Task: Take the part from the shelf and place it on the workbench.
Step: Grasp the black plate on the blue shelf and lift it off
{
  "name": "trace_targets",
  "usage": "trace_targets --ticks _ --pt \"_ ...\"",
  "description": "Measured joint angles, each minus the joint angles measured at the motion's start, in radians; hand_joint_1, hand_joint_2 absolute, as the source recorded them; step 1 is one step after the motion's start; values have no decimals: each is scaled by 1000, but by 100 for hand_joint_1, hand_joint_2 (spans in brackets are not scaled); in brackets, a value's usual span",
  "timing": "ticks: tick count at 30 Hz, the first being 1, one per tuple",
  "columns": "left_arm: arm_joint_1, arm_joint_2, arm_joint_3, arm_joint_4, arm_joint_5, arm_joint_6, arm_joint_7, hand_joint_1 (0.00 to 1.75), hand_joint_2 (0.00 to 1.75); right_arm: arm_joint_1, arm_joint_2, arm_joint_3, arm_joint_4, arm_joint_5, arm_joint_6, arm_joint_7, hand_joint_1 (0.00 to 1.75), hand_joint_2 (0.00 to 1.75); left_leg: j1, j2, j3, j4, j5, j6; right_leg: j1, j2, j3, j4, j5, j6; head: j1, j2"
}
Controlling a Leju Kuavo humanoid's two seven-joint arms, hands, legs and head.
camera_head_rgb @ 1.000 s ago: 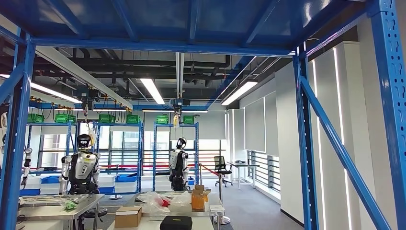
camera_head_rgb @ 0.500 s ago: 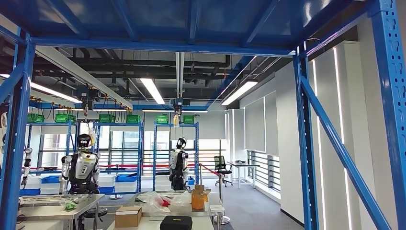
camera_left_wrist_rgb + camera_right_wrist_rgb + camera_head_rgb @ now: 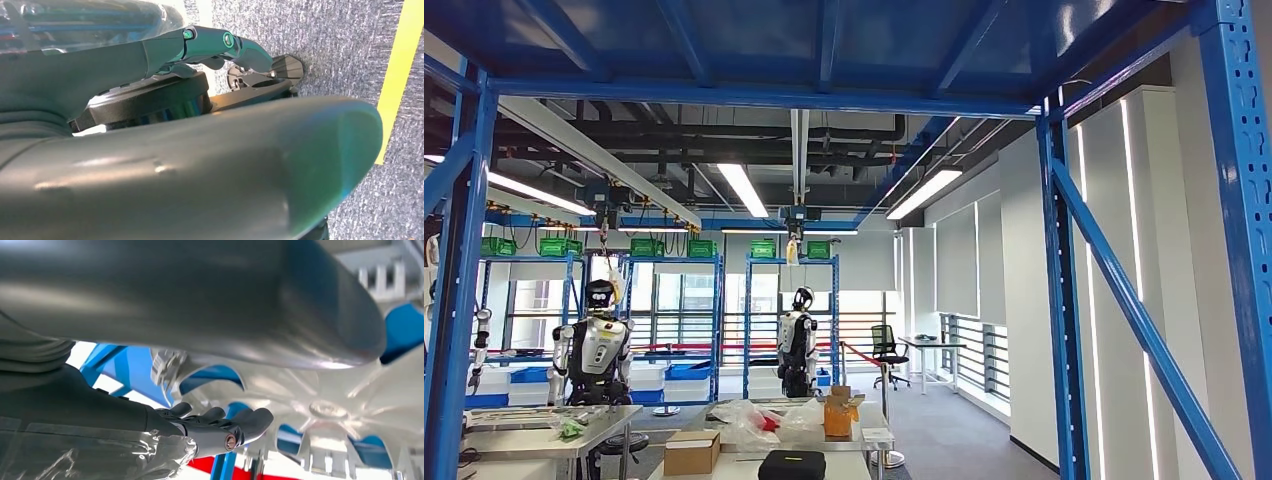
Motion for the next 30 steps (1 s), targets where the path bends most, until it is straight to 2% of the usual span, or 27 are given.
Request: trace_targets --ticks 3,7,16,20,30 --pt "0 0 0 0 1 0 0 0 0 0 0 4 5 -17 -14 0 0 0 0 0 0 0 0 0 0 0 0 0 0 0 0 0" --pt "0 0 2 0 3 1 -3 0 0 1 0 8 10 -37 -34 0 0 175 0 0 0 0 0 0 0 0 0 0 0 0 0 0" --pt "1 0 14 0 11 2 -6 0 0 1 0 31 12 -87 -53 0 0 175 0 0 0 0 0 0 0 0 0 0 0 0 0 0" --pt "2 -1 18 0 18 2 -13 0 0 0 0 44 13 -104 -57 0 0 0 0 0 0 0 0 0 0 0 0 0 0 0 0 0" --pt "3 -5 29 0 40 7 -40 0 0 -38 -14 75 12 -128 -56 0 0 0 0 0 0 0 0 0 0 0 0 0 0 0 0 0"
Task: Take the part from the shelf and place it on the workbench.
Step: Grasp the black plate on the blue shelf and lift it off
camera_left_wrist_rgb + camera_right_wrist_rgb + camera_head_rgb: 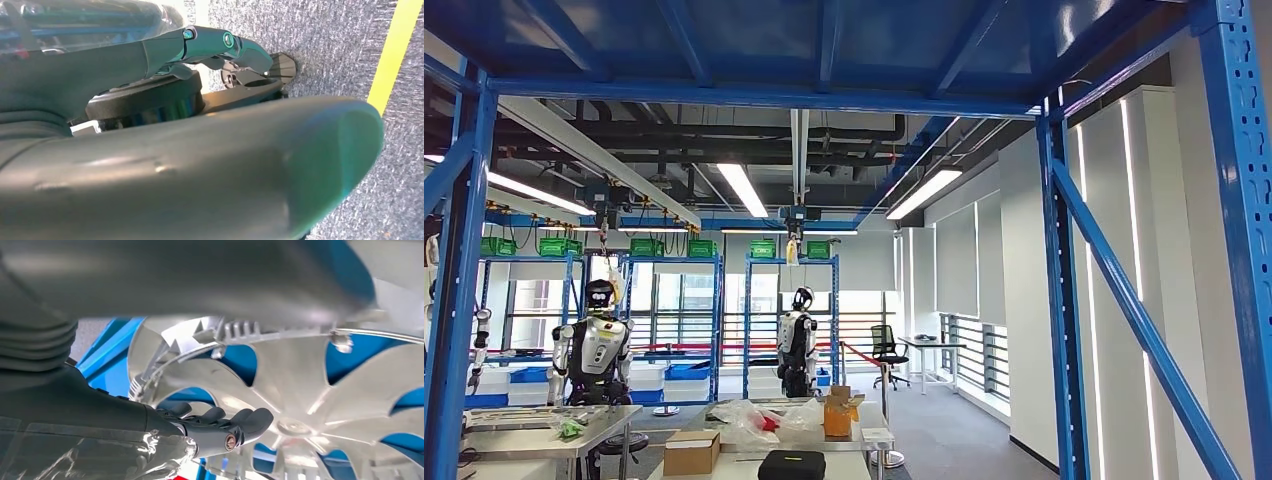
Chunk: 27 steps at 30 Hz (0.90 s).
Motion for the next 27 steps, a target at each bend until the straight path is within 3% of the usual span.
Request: trace_targets --ticks 27 --pt "3 -18 20 0 18 -1 -13 0 0 -95 -5 62 -5 30 67 0 0 0 0 0 0 0 0 0 0 0 0 0 0 0 0 0"
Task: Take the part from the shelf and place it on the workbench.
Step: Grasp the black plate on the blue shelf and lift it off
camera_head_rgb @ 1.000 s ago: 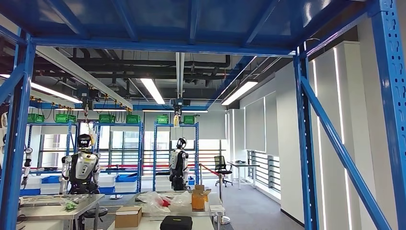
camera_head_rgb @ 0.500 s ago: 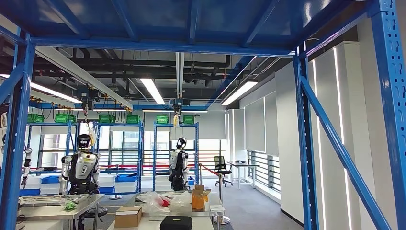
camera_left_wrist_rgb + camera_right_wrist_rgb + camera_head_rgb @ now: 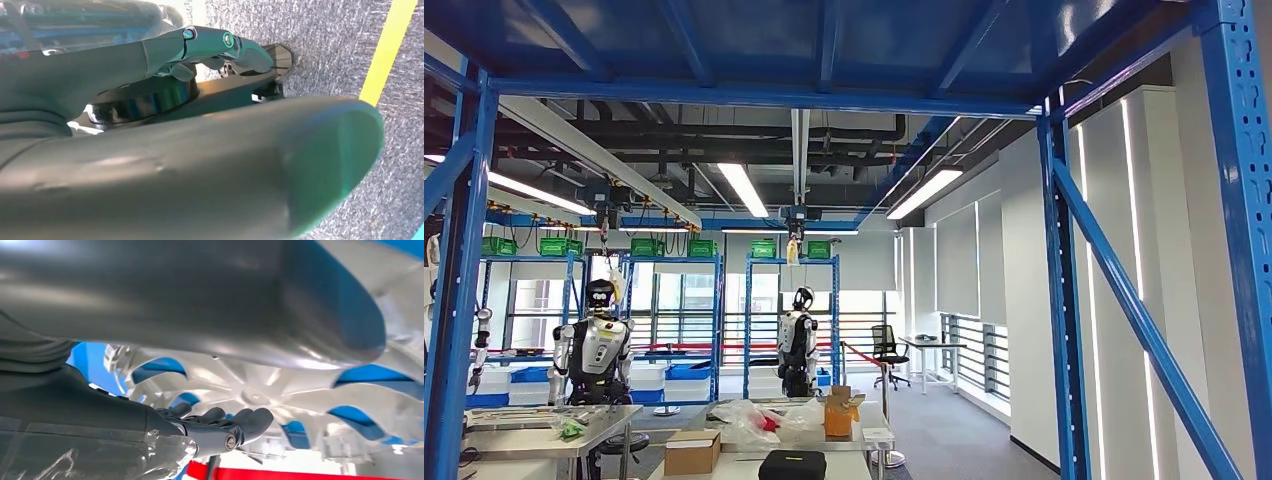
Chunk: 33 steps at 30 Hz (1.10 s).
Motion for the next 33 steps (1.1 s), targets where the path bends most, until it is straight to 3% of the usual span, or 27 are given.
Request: trace_targets --ticks 20,21,25,33 --pt "1 1 0 -3 15 34 -2 0 0 30 0 -45 141 -94 -41 0 0 0 0 0 0 0 0 0 0 0 0 0 0 0 0 0" --pt "1 1 0 -4 15 35 -2 0 0 29 1 -46 146 -96 -43 0 5 0 0 0 0 0 0 0 0 0 0 0 0 0 0 0" --pt "1 3 0 -9 18 41 -2 0 0 28 1 -46 156 -109 -58 0 175 0 0 0 0 0 0 0 0 0 1 -1 0 0 0 0" --pt "2 6 0 -17 26 46 -2 0 0 13 1 -45 169 -123 -83 0 168 0 0 0 1 0 0 0 0 1 1 -1 1 1 0 0"
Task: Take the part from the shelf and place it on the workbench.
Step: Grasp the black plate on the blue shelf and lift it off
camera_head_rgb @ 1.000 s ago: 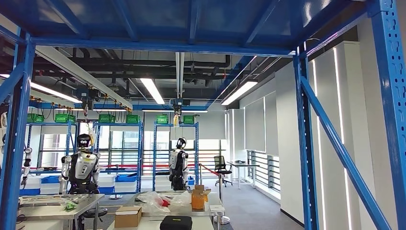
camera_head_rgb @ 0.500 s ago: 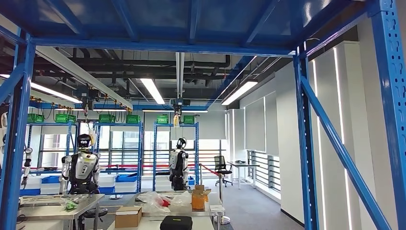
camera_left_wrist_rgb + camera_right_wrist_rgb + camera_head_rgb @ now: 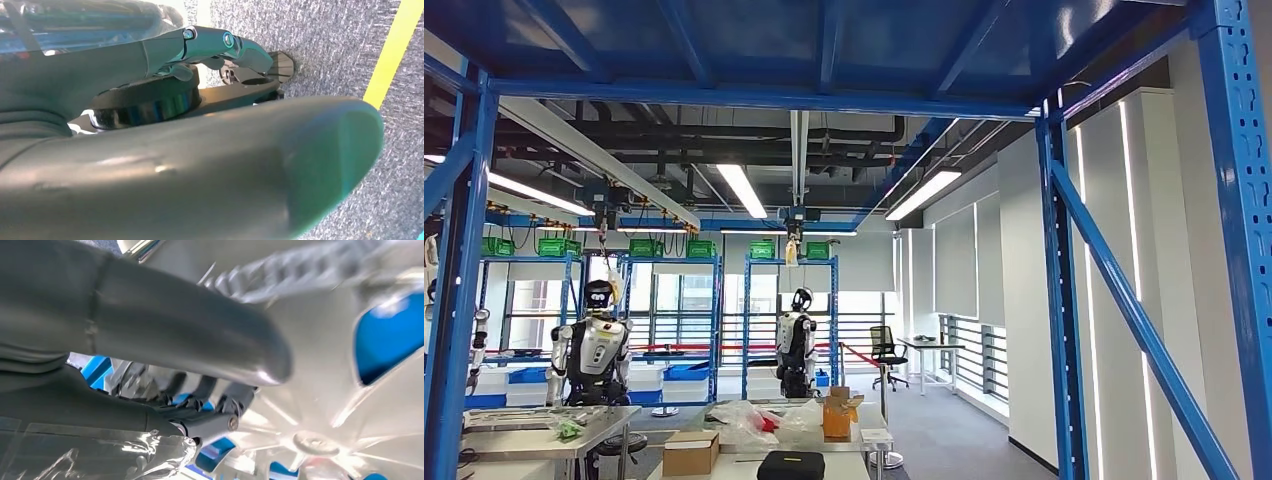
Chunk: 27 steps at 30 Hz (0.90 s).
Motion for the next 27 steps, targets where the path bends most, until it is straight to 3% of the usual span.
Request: trace_targets --ticks 3,8,27 --pt "0 0 0 -3 3 1 0 0 0 -7 0 0 3 0 -5 0 146 0 0 0 0 0 0 0 0 1 0 0 0 0 0 0" --pt "0 1 0 -9 6 1 -2 0 0 -18 0 3 6 9 -10 0 175 0 0 0 0 0 0 0 0 1 0 0 0 0 1 0" --pt "1 2 0 -11 24 6 -9 0 0 -52 0 51 6 61 11 0 175 0 0 0 -1 0 0 0 0 0 0 0 0 0 0 0"
